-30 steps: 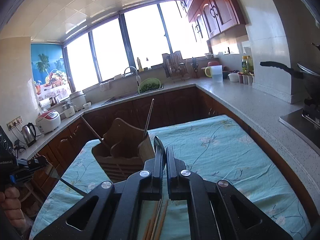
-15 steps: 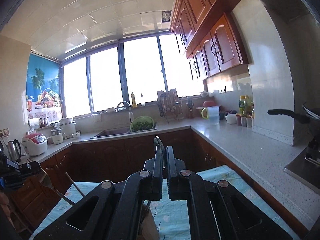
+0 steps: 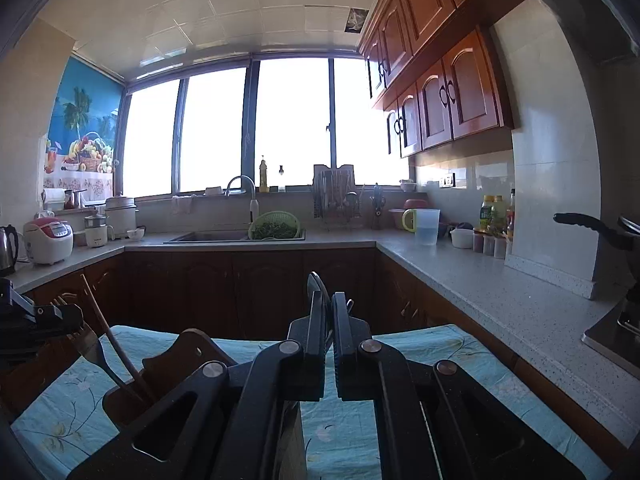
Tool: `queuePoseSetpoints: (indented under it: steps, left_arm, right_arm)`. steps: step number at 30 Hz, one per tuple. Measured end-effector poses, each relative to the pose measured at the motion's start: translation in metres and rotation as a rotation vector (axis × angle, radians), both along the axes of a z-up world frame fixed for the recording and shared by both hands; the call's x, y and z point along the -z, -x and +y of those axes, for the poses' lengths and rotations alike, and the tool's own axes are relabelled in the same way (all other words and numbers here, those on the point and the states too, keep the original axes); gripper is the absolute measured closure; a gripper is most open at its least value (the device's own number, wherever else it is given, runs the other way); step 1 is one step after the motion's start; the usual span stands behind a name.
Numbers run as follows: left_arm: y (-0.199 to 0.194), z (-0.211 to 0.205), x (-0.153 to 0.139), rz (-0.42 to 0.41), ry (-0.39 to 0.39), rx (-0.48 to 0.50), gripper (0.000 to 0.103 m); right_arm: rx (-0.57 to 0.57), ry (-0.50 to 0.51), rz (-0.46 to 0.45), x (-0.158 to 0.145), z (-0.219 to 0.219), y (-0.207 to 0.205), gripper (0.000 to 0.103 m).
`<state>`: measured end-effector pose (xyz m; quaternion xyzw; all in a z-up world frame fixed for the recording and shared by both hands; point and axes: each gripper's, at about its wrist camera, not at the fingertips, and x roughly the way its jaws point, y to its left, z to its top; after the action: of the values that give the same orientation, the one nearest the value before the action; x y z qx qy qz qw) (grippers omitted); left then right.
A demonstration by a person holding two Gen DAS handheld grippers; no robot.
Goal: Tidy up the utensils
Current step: 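Lift the fork and spoon and carry both over the wooden holder, then open both tools to drop the fork and spoon into the holder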
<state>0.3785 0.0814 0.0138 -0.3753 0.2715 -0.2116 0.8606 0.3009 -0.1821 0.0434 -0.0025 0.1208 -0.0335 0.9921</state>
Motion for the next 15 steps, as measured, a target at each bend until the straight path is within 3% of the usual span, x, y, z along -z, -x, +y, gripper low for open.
queuePoseSetpoints:
  steps: [8,15]
  left_arm:
    - [-0.023,-0.02,0.017,0.079,-0.06,0.021,0.1]
    - [-0.021,-0.023,0.008,0.082,-0.081,0.017,0.096]
  right_arm:
    - [-0.087,-0.036,0.137,0.02,-0.003,-0.004,0.1]
    - [-0.124,-0.065,0.202,0.025,-0.007,-0.009,0.1]
